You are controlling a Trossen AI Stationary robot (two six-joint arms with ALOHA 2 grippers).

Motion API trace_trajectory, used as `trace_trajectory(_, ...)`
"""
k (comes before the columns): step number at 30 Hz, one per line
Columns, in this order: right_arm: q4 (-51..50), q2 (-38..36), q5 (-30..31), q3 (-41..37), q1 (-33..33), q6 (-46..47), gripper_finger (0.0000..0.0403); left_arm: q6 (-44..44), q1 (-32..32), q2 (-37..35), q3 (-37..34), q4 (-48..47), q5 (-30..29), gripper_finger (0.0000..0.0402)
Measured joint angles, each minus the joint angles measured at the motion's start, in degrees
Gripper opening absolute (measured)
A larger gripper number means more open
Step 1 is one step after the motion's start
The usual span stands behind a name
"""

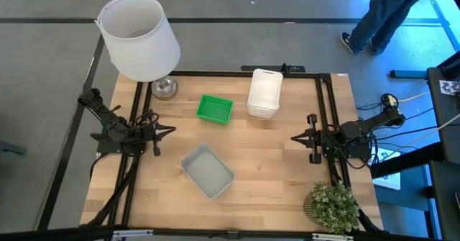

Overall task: Stack baskets by color
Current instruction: Return to Home Position

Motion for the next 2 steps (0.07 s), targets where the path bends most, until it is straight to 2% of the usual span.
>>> trace_trajectory(2, 0.0, 0.0, 0.0, 0.0, 0.0, 0.0, 0.0008, 0.0, 0.0, 0.0, 0.0, 0.0, 0.0, 0.0012)
